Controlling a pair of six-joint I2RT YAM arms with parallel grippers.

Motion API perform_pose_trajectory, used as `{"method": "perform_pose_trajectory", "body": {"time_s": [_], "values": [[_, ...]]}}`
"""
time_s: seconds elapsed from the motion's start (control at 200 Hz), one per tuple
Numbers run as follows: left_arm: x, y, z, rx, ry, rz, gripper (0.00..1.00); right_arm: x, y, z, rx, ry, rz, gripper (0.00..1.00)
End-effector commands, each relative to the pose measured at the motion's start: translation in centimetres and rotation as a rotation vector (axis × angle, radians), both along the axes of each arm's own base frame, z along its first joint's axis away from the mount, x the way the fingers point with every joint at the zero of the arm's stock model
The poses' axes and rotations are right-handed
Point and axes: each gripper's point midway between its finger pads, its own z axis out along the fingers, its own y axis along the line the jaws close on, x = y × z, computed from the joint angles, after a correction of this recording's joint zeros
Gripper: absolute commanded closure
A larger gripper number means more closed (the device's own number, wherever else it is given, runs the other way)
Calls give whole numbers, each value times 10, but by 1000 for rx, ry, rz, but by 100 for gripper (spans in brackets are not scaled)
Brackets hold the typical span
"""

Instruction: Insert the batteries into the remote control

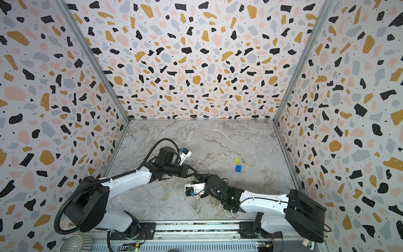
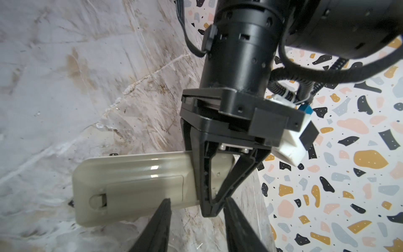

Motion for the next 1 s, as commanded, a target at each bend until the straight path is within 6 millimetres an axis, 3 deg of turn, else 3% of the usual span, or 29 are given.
{"method": "perform_pose_trajectory", "body": {"time_s": [0.0, 0.18, 0.996], "values": [[5, -4, 14, -26, -37, -19, 100, -21, 3, -3, 21, 67, 78, 44], [3, -5, 17, -38, -44, -26, 100, -21, 5, -14, -7, 87, 80, 34], [0, -10, 20, -78, -26, -42, 100, -9, 11, -19, -14, 63, 40, 28]]}}
